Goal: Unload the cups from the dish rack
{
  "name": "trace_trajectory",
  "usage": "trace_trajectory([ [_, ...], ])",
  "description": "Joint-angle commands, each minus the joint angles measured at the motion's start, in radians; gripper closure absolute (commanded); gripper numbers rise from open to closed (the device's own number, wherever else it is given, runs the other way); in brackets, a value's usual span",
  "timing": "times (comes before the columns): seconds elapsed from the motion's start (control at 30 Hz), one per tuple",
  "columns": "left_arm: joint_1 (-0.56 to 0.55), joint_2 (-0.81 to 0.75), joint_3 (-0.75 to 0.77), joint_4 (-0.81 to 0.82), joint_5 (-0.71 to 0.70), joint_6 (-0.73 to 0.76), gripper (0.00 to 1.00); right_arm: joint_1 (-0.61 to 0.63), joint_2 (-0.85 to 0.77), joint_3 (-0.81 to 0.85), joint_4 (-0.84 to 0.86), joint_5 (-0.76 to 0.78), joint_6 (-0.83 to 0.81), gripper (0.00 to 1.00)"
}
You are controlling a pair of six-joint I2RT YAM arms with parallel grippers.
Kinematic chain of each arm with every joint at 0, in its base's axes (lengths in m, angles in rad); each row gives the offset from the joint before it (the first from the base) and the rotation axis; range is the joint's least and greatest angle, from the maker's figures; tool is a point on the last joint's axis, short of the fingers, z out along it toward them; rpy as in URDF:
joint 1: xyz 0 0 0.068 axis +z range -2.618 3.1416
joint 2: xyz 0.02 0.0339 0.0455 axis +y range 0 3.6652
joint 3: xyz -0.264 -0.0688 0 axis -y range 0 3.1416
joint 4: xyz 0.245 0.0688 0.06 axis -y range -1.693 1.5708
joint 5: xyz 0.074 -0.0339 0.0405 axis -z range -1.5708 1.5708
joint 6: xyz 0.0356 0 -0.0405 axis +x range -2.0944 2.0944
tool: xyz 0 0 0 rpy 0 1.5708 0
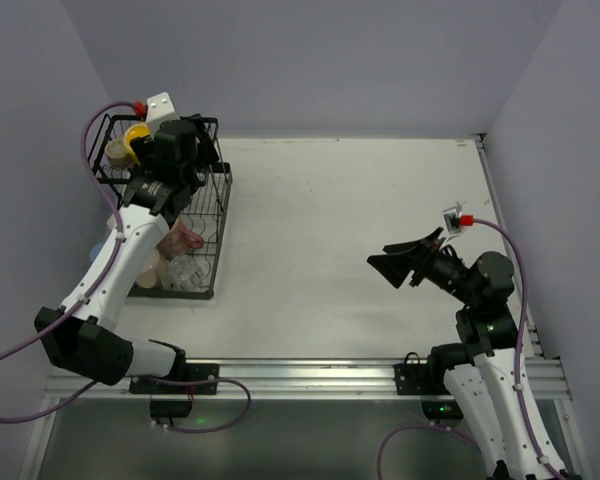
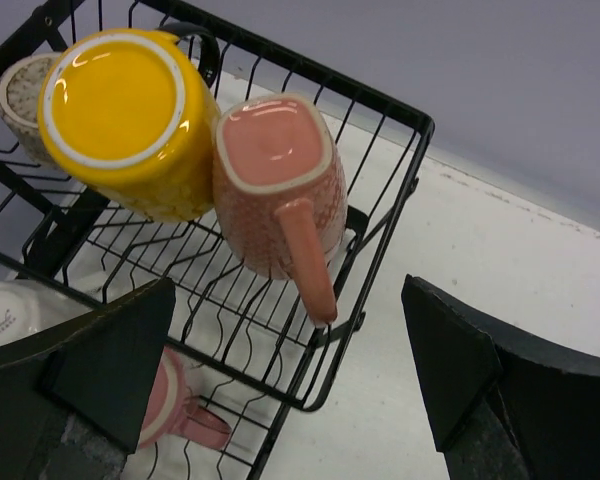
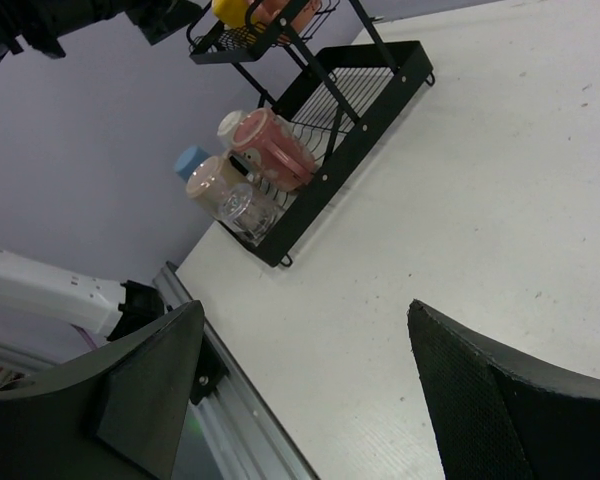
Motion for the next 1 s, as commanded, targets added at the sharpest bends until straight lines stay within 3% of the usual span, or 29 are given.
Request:
trace_trajectory([
  [0.0, 0.025, 0.063, 0.076, 0.125, -0.098, 0.027, 0.0, 0.019, 0.011, -0.008, 0.048, -0.031, 0.011, 0.15],
  [0.47, 0.085, 0.296, 0.256, 0.111, -0.045, 0.052, 0.01, 0.051, 0.039, -0.01, 0.055, -0.027, 0.005, 0.16],
  [0.7, 0.099, 0.316, 0.237, 0.117, -0.051, 0.044, 0.02, 0.059, 0.053, -0.01, 0.057, -0.021, 0.005, 0.16],
  [0.93, 0.101, 0.324, 0.205, 0.14, -0.074, 0.038, 0.08, 0.062, 0.068, -0.01, 0.054, -0.004, 0.013, 0.17],
  [0.97, 0.102, 0.324, 0.204, 0.14, -0.074, 0.038, 0.13, 0.063, 0.071, -0.008, 0.051, -0.004, 0.014, 0.17],
])
